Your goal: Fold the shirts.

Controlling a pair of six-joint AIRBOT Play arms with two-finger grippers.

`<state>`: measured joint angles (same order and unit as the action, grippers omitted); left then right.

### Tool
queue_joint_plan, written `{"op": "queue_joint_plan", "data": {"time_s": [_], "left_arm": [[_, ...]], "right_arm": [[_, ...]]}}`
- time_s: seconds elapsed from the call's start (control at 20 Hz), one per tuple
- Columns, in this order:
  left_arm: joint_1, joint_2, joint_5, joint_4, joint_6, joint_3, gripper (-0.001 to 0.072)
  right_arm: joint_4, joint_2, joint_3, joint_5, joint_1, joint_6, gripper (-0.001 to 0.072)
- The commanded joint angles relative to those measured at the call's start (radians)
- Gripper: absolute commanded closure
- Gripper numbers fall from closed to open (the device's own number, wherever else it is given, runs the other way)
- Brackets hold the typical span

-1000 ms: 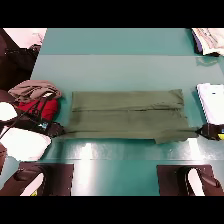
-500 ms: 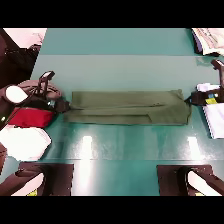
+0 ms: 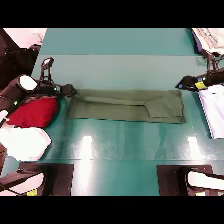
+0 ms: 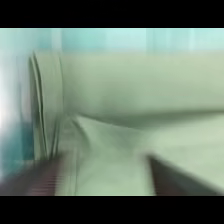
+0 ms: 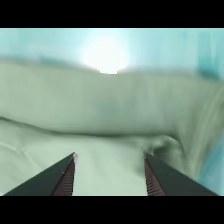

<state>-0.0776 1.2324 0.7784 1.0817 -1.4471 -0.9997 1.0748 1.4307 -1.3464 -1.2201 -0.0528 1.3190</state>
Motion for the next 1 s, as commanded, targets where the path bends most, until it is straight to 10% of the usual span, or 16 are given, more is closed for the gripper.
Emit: {"op": "queue_joint_plan", "data": {"time_s": [0.0,0.1,0.25,0.3,0.35,0.95], "left_arm": [[-0.001,0.012,-0.013,-0.020,-0.012,-0.076,0.0008],[-0.001,0.009,0.079,-0.020,-0.012,-0.132,0.0041],[-0.003,0.009,0.198,-0.031,-0.011,-0.152,0.0495],[-0.003,0.009,0.217,-0.030,-0.011,-0.152,0.0596],[-0.003,0.009,0.223,-0.034,-0.012,-0.152,0.0602],[-0.003,0.009,0.237,-0.072,-0.012,-0.152,0.0602]], "right_arm": [[-0.109,0.080,-0.096,0.006,-0.031,0.010,0.0221],[-0.105,0.074,-0.100,-0.064,-0.061,-0.020,0.0221],[-0.105,0.035,-0.014,-0.145,-0.144,-0.074,0.0215],[-0.105,0.020,0.031,-0.155,-0.179,-0.080,0.0076],[-0.106,0.009,0.074,-0.167,-0.212,-0.095,-0.0005],[-0.142,0.206,0.180,-0.175,-0.250,-0.232,0.0004]]}}
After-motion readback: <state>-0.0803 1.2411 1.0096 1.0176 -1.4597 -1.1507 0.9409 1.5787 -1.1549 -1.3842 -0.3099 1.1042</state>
